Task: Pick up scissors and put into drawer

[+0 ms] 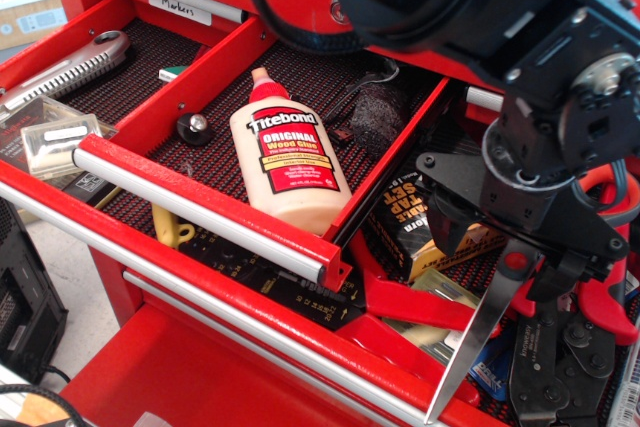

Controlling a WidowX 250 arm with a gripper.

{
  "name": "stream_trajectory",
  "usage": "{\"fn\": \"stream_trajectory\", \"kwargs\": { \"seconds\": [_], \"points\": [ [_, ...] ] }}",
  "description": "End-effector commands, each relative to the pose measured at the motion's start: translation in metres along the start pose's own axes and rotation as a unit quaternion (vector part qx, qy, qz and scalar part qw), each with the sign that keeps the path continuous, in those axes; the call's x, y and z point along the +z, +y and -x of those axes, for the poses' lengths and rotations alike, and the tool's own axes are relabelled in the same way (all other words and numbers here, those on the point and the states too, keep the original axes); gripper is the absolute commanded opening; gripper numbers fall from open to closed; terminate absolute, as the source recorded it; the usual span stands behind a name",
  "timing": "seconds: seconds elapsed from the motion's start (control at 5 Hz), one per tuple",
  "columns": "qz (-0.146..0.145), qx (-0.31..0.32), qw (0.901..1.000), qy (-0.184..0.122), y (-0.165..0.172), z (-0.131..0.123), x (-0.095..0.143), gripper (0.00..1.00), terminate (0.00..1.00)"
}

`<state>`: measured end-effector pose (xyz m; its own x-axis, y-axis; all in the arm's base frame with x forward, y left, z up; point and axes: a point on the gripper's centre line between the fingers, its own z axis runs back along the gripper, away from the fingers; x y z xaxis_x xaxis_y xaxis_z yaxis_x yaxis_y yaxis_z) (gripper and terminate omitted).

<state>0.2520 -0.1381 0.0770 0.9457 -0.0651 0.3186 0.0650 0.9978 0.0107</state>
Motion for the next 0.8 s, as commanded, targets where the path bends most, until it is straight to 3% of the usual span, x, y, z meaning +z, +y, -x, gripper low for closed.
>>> {"fn": "stream_trajectory", "kwargs": {
  "seconds": [0.0,0.2,0.4,0.6],
  "points": [
    [0.014,0.016,0.9996,-0.018,-0.01,0.001,-0.013,1.0,0.0],
    [0.002,0.025,0.9997,-0.007,-0.015,0.004,-0.013,0.0,0.0],
    [-0.018,0.006,0.9997,0.014,-0.016,0.003,-0.007,0.0,0.0],
    [-0.066,-0.007,0.9961,0.057,-0.019,0.002,0.003,0.0,0.0]
  ]
}}
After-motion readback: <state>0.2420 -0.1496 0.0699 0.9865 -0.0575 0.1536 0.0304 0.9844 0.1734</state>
